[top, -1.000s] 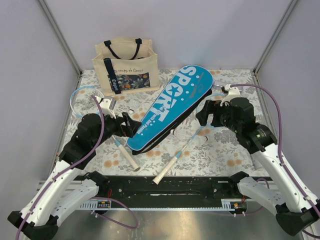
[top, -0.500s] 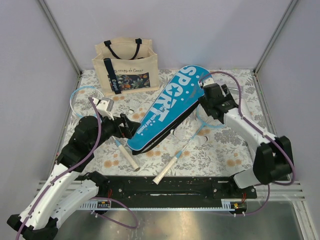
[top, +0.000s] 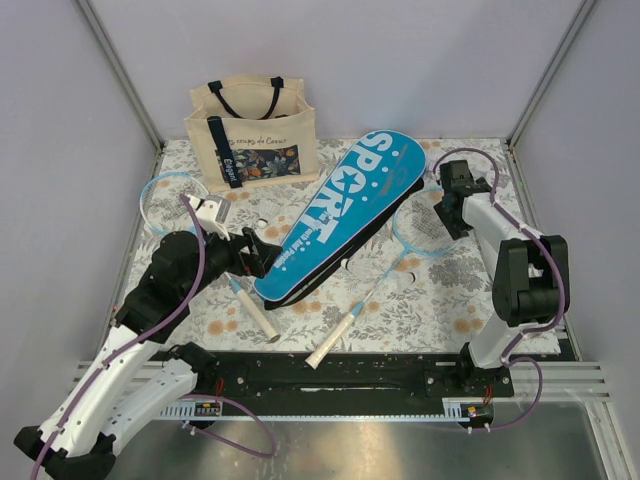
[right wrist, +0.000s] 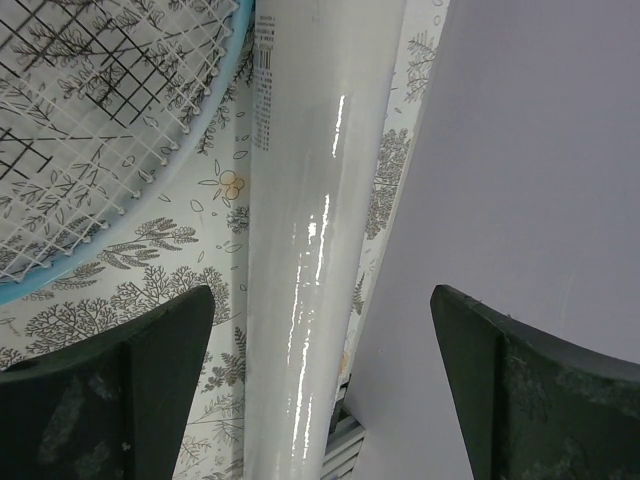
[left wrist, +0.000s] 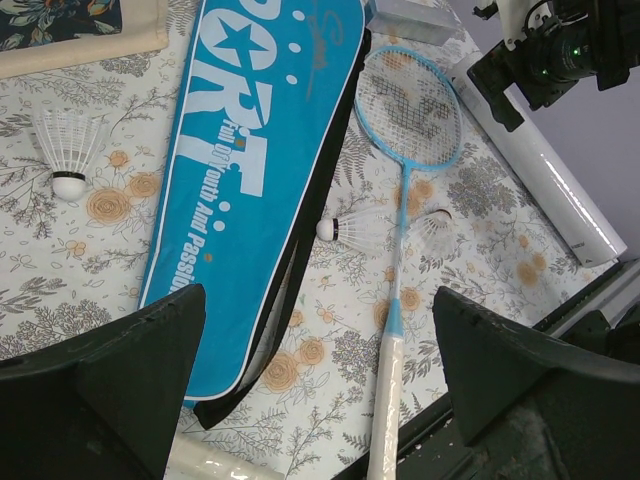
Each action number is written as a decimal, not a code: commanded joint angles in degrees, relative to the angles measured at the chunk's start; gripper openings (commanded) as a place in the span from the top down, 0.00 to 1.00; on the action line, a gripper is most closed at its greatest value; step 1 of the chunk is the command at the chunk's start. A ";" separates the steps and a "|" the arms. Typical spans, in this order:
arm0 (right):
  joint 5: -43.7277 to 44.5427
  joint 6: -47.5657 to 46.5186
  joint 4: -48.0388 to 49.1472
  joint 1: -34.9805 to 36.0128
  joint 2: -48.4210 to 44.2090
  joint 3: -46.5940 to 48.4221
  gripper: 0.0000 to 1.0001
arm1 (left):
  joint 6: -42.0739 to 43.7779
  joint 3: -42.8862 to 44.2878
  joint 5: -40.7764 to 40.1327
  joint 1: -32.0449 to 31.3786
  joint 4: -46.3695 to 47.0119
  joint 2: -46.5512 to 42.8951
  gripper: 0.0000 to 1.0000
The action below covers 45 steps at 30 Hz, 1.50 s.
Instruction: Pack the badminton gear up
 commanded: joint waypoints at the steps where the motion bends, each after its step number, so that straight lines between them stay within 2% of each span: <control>1: -4.19 -0.96 -1.78 -2.69 1.53 1.89 0.01 | 0.36 0.26 0.15 -0.21 2.64 0.75 0.01; 12: -5.25 -1.67 -0.03 -6.39 9.09 2.95 0.01 | 0.80 0.79 -0.55 -0.13 2.29 3.57 0.01; 23: -7.97 -1.67 2.08 -9.90 12.43 2.86 0.06 | 1.06 0.79 -1.52 -0.21 2.38 4.97 0.01; 31: -8.85 -1.67 3.93 -10.70 13.75 2.33 0.04 | 1.50 0.70 -2.13 -0.13 2.38 4.97 0.01; 41: -10.34 -1.32 3.14 -10.96 13.49 2.16 0.12 | 2.03 0.79 -2.13 -0.13 2.38 4.18 0.01; 45: -10.87 0.17 0.95 -10.96 12.00 2.68 0.20 | 2.03 0.88 -1.96 -0.21 2.38 3.74 0.01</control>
